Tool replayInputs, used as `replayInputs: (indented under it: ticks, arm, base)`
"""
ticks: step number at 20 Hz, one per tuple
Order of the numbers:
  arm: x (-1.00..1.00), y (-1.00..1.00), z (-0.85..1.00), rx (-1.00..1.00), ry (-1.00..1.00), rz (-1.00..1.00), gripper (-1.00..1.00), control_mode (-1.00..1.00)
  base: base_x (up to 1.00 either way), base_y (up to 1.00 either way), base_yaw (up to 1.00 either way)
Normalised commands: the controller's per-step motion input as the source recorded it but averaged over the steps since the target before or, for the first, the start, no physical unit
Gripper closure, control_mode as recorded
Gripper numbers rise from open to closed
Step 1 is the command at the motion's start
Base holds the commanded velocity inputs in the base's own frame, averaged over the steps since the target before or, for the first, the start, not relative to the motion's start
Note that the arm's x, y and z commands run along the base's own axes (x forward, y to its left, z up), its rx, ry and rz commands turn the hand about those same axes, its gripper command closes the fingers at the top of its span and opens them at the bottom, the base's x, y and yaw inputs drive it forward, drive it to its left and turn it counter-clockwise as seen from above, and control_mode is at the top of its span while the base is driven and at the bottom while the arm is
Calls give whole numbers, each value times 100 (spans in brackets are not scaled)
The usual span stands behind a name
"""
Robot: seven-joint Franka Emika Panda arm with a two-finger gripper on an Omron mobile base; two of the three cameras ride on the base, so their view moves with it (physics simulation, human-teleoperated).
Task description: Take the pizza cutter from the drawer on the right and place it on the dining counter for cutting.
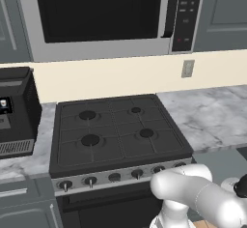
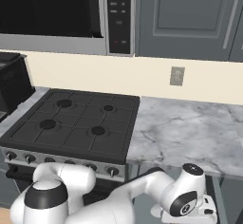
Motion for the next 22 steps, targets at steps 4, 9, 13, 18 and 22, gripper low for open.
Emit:
replayInputs:
  ticks: [4,9,13,18,22]
  arm:
    - [0,-1,-4,1,0,0,-100,-100]
    - [0,-1,-1,0,1,0,-100,-100]
    - [0,0,-4,0,1,0,-100,-100]
    - [20,0,-8,0,0,0,-100,-100]
    - [25,0,-7,0,0,0,-100,-100]
  base:
    - [0,0,0]
    - [0,0,0]
    - [0,0,0]
    - [0,0,0]
    - [0,0,0]
